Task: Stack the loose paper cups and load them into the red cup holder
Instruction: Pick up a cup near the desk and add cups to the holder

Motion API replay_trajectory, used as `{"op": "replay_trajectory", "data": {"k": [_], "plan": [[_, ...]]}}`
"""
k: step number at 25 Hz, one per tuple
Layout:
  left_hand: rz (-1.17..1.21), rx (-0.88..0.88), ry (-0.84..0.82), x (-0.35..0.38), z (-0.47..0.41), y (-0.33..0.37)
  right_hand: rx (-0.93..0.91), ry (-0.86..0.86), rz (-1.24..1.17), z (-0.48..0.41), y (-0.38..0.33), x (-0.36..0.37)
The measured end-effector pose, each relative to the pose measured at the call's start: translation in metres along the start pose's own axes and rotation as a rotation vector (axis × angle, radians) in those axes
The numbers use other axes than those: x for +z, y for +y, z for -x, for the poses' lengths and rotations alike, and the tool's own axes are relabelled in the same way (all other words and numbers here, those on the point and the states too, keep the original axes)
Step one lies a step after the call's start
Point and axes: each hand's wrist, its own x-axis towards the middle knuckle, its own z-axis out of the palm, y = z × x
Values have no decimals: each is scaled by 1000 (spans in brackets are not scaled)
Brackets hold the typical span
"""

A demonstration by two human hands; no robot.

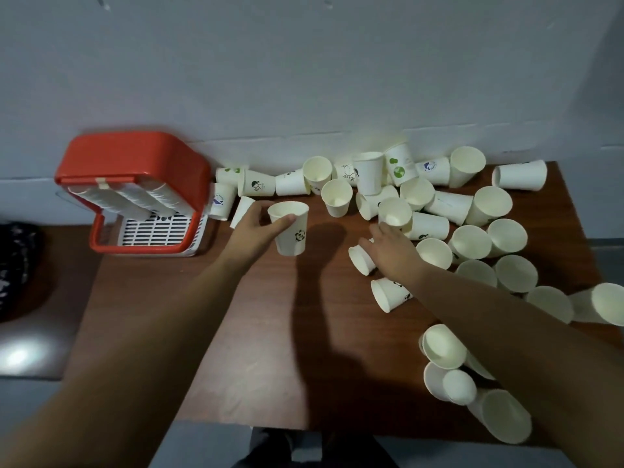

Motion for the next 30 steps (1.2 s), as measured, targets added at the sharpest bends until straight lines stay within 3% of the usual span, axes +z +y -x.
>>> {"op": "replay_trajectory", "data": {"k": [3,8,11,20,25,30], "plan": [[16,-29,39,-18,6,-7,-5,66,-136,-9,-10,-8],[62,-56,180,-87,20,-11,27,152,-688,-29,-49,-64],[59,-50,231,-134,35,-17,4,180,-891,-46,-83,-102],[54,-48,399,-289,54,-90,-15,129,-1110,-106,-250,-193],[11,-17,392,-361,20,-134,110,149,-1212,-155,-334,-219],[-6,-8,309,-391,-22,-165,143,191,-1244,-186,-374,-222]]}}
